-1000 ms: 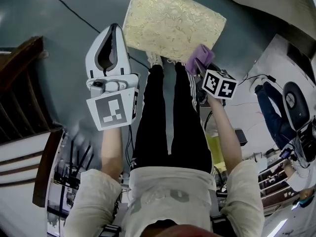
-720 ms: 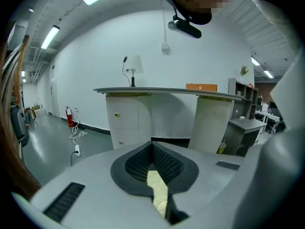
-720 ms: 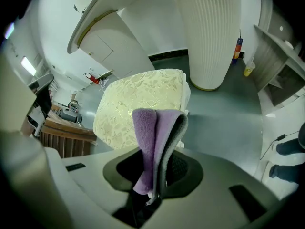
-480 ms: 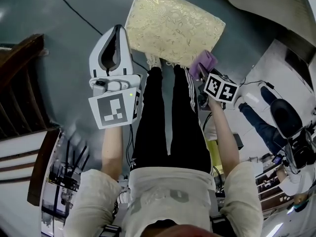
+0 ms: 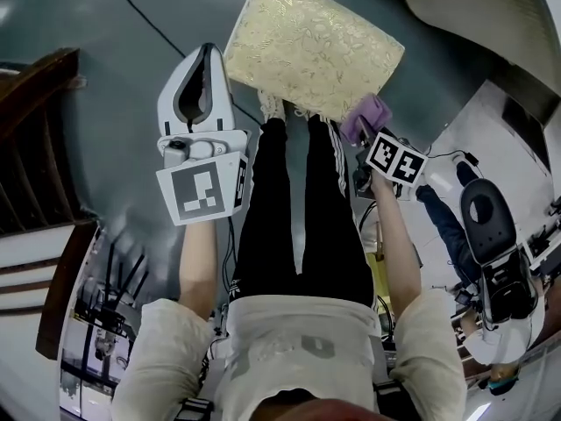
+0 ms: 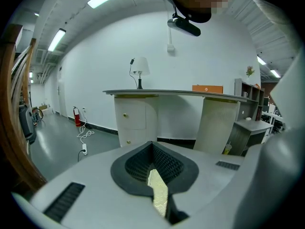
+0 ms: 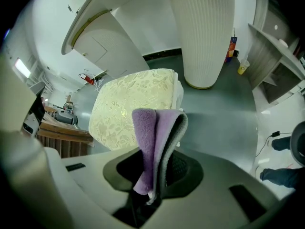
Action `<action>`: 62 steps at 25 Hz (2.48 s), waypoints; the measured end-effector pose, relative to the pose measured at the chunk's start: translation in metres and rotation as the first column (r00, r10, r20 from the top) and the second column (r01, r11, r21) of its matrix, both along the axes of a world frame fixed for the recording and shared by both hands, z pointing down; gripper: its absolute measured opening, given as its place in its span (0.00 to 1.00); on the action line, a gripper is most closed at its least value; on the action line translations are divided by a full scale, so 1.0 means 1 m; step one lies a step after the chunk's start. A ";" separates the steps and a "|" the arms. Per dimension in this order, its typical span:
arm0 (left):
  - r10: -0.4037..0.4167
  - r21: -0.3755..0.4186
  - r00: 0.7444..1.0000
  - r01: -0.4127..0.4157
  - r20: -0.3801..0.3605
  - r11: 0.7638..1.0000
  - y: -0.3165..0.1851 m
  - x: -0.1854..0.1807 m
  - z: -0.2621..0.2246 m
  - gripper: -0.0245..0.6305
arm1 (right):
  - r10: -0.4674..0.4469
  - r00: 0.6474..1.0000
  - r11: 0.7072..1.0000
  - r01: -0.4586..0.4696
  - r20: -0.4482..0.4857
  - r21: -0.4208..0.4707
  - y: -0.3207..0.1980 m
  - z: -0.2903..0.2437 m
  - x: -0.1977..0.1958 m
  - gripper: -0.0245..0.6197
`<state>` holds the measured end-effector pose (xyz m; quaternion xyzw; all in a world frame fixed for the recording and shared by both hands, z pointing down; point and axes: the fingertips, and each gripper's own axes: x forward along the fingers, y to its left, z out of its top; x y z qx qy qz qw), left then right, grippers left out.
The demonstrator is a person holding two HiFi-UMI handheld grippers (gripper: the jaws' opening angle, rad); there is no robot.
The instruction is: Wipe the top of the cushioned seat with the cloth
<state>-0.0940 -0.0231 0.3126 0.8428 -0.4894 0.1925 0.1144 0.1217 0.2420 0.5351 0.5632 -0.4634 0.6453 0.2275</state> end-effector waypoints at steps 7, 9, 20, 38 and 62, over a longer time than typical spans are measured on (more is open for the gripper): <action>-0.001 0.031 1.000 0.001 -0.011 1.000 -0.003 0.011 -0.018 0.05 | 0.041 0.999 0.999 -0.041 -0.024 -0.007 -0.008 -0.004 0.008 0.19; -0.007 0.048 1.000 0.008 -0.018 0.999 -0.007 0.023 -0.039 0.05 | 0.054 0.998 0.998 -0.053 -0.030 0.034 -0.032 -0.025 0.018 0.19; -0.083 0.128 0.983 0.104 -0.163 0.986 -0.035 0.039 -0.228 0.05 | -0.014 0.973 0.659 0.183 -0.231 0.729 -0.290 -0.377 -0.007 0.19; -0.111 0.295 0.983 0.151 -0.150 0.943 0.048 0.034 -0.412 0.05 | -0.018 0.836 0.169 0.543 -0.548 0.823 -0.190 -0.643 -0.086 0.19; -0.124 0.297 0.985 0.154 -0.119 0.942 0.072 0.042 -0.412 0.05 | -0.088 0.846 0.195 0.533 -0.526 0.823 -0.171 -0.621 -0.088 0.19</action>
